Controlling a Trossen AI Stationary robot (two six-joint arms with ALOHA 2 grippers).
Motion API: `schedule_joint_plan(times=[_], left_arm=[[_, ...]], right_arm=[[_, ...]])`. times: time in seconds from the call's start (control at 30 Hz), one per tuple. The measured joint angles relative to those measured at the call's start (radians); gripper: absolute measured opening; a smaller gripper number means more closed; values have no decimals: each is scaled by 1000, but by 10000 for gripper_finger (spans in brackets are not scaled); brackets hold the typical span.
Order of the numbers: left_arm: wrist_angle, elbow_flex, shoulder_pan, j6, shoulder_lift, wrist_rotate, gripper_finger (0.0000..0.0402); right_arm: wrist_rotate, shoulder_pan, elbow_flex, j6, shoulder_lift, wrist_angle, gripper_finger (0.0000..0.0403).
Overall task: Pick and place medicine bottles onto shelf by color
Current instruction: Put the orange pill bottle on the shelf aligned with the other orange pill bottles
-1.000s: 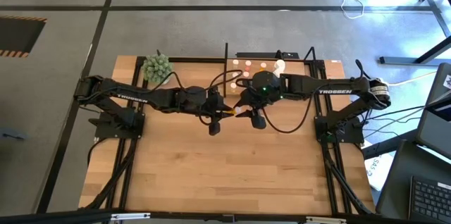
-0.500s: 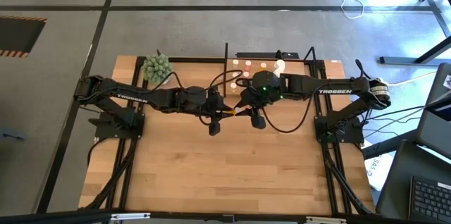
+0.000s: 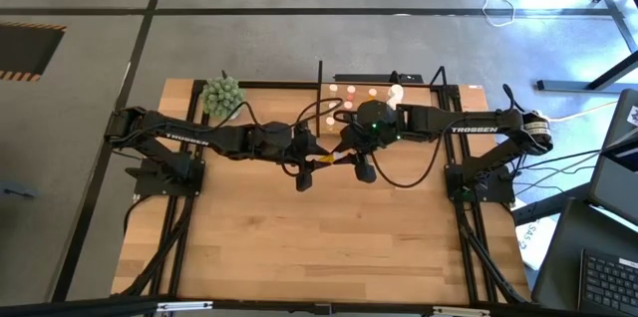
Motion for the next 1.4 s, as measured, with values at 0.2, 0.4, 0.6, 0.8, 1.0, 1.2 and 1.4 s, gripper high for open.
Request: schedule_joint_plan(times=[0.2,0.4,0.6,0.8,1.0,1.2,1.4], left_arm=[[5,0,1,-21,0,0,154],[-9,0,5,12,-12,1,155],[-25,0,24,32,-36,2,157],[-71,3,39,36,-76,-6,157],[-127,1,50,39,-131,-21,155],[-136,1,67,40,-152,-21,156],[-147,1,85,39,-156,-22,157]], right_arm=[[-1,0,0,17,0,-5,111],[0,0,0,65,-1,-45,113],[37,0,0,96,-16,-93,112],[172,-15,2,162,-81,-225,115],[252,-69,3,307,-118,-391,116],[253,-168,2,462,-93,-499,117],[242,-266,2,512,-33,-529,117]])
